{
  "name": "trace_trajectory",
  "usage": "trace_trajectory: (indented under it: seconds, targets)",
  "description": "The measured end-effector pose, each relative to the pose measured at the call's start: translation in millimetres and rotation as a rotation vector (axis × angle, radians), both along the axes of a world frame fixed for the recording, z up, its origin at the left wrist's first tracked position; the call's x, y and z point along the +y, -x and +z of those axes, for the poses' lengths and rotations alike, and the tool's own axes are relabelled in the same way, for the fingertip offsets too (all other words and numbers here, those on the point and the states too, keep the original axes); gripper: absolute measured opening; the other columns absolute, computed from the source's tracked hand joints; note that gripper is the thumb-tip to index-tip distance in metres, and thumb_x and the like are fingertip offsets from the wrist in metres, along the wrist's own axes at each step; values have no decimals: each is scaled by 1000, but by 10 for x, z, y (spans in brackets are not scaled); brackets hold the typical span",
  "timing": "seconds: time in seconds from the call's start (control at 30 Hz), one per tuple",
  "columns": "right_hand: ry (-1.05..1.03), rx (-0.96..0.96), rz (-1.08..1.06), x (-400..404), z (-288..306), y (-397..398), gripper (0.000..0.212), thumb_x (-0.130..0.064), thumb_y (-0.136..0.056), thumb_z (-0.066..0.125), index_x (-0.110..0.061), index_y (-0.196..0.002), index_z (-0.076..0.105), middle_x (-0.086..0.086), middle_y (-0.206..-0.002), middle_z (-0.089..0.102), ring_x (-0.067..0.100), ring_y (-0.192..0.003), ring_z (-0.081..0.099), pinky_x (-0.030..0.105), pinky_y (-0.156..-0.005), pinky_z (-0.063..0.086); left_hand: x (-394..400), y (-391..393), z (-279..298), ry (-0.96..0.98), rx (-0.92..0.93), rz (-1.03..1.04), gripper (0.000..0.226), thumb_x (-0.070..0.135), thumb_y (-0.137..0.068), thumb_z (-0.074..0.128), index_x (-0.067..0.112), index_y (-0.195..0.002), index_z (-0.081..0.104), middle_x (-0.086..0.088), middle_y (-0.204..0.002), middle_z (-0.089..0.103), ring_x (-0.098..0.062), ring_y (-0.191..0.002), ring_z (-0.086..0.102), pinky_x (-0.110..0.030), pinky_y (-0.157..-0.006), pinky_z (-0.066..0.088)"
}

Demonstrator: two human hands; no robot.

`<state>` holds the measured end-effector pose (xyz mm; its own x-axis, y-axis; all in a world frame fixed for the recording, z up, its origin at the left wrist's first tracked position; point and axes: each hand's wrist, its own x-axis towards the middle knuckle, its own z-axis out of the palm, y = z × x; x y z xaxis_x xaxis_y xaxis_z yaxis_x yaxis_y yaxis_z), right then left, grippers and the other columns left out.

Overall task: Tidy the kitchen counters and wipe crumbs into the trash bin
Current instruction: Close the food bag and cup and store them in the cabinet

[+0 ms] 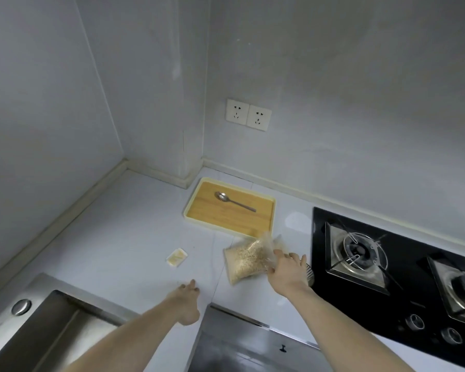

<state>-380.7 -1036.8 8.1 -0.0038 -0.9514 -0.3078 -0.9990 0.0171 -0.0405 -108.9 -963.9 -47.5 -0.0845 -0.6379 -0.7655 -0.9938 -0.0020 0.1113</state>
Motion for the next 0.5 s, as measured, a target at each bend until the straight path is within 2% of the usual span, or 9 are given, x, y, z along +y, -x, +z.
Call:
trace_trajectory:
  seconds: [0.13,0.27,0.33,0.37,0.43,0.5]
  targets:
    - [-69,18,-45,-56,-31,-56,54,-41,-98,45,-20,-148,39,10,-139,58,33,-140,37,54,-124,6,-70,-9,28,-32,-24,-47,77,18,-92,39,13,-161,7,-1,-169,-12,-30,-154,10,-44,-123,24]
    - [-104,27,-109,-142,-22,-111,44,-36,-96,49,-19,-136,46,12,-134,61,33,-133,44,50,-119,22,-72,-48,11,-39,-13,-55,81,13,-88,40,16,-161,5,3,-168,-13,-28,-155,7,-43,-122,25]
    - [-72,-40,-148,-168,-19,-127,43,-28,-95,53,-19,-136,47,11,-128,64,32,-127,50,43,-110,36,-32,-65,-16,-43,3,-39,84,10,-87,39,18,-162,2,5,-168,-17,-26,-156,-1,-43,-124,21]
    - [-50,-100,-171,-176,-27,-152,45,-25,-95,54,-19,-138,47,10,-126,65,32,-124,53,39,-100,43,-7,-85,-34,-47,12,-28,84,10,-87,39,19,-162,-1,6,-167,-18,-25,-156,-5,-43,-125,19]
    - [-25,-206,-216,-183,-39,-194,47,-18,-95,56,-18,-141,46,10,-125,65,32,-117,61,34,-84,47,22,-99,-55,-55,22,-18,86,9,-87,38,21,-161,-4,8,-167,-20,-23,-155,-10,-44,-125,17]
    - [-23,-254,-260,-192,-53,-225,41,-14,-94,59,-15,-135,52,11,-122,67,32,-112,65,32,-80,50,24,-104,-67,-57,21,-21,87,8,-87,38,21,-161,-5,8,-166,-21,-23,-155,-11,-45,-125,18]
